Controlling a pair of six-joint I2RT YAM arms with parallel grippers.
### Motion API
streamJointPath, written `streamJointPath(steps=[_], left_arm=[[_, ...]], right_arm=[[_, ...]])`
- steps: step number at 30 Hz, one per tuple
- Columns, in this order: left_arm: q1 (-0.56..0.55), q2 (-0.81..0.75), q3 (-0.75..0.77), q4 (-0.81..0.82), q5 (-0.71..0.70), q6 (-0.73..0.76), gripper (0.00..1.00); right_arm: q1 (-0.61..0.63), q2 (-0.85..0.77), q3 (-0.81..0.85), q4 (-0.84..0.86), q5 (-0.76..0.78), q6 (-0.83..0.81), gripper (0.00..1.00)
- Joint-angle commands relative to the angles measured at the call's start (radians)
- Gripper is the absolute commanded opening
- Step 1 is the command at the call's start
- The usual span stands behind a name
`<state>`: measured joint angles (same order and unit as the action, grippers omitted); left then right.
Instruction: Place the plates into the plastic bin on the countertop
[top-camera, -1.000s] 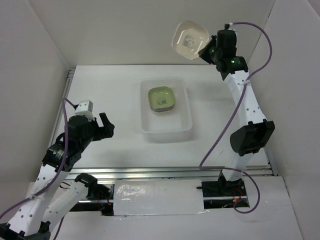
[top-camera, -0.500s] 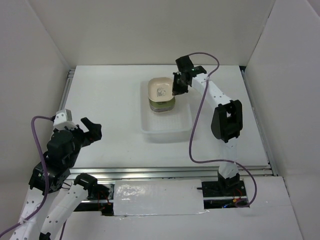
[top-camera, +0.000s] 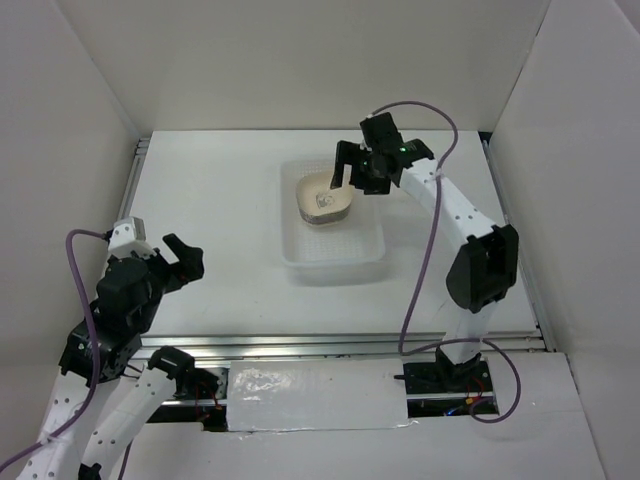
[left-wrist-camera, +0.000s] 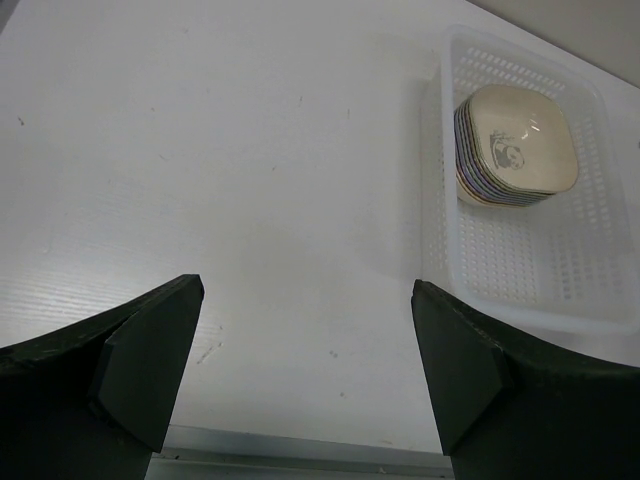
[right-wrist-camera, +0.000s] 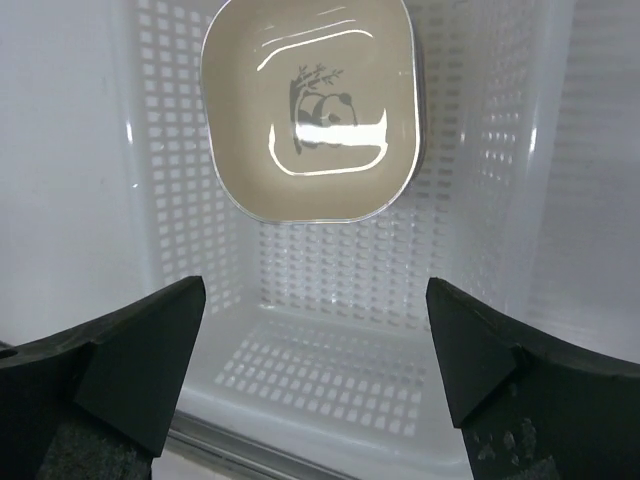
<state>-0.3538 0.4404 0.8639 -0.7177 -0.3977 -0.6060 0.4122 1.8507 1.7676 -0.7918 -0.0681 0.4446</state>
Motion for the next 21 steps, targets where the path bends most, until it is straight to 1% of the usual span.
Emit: streamJointPath(steps=[1,2,3,4,5,6,7,8,10,11,12,13,16,17,19,21], left_arm=[[0.006,0.035,0.018,0.032,-0.021,0.015,0.99],[0.006,0.058,0.027,0.031,-0.026,0.018,0.99],[0.004,0.107,0.037,0.015,-0.041,0.021,0.99],[0.004,0.136,0.049,0.003,-0.050,0.023,0.99],[0.006,0.167,0.081,-0.009,-0.062,0.023,0.99],[0.006,0.217,0.098,-0.025,-0.081,0.025,0.99],[0.006,0.236,0.133,-0.031,-0.087,0.028,0.99],[0.007,0.254,0.154,-0.038,-0.093,0.028,0.99],[0.007,0.270,0.214,-0.066,-0.121,0.029,0.99],[0.007,0.264,0.234,-0.077,-0.130,0.026,0.99],[0.009,0.259,0.251,-0.083,-0.157,0.029,0.99],[0.009,0.258,0.286,-0.110,-0.171,0.029,0.99],[0.007,0.247,0.354,-0.182,-0.222,0.054,0.99],[0.007,0.241,0.369,-0.207,-0.239,0.060,0.99],[0.007,0.221,0.403,-0.252,-0.279,0.061,0.99],[0.009,0.173,0.423,-0.301,-0.282,0.054,0.99]], right_arm=[[0.037,-0.186,-0.037,0.028,0.098,0.022,1.00],[0.046,-0.288,-0.066,0.032,0.193,0.032,1.00],[0.060,-0.342,-0.154,0.045,0.232,0.045,1.00],[0.059,-0.407,-0.204,0.055,0.267,0.052,1.00],[0.062,-0.529,-0.248,0.081,0.292,0.057,1.00],[0.062,-0.592,-0.296,0.095,0.335,0.063,1.00],[0.060,-0.651,-0.365,0.097,0.356,0.071,1.00],[0.063,-0.770,-0.388,0.085,0.378,0.075,1.00],[0.072,-0.875,-0.448,0.042,0.457,0.091,1.00],[0.077,-0.977,-0.468,0.031,0.493,0.088,1.00],[0.077,-1.020,-0.496,0.019,0.504,0.083,1.00],[0.077,-1.100,-0.505,-0.009,0.513,0.075,1.00],[0.073,-1.220,-0.508,-0.072,0.539,0.028,1.00],[0.074,-1.248,-0.505,-0.084,0.542,0.001,1.00],[0.071,-1.304,-0.484,-0.150,0.565,-0.004,1.00],[0.071,-1.352,-0.467,-0.199,0.567,-0.010,1.00]])
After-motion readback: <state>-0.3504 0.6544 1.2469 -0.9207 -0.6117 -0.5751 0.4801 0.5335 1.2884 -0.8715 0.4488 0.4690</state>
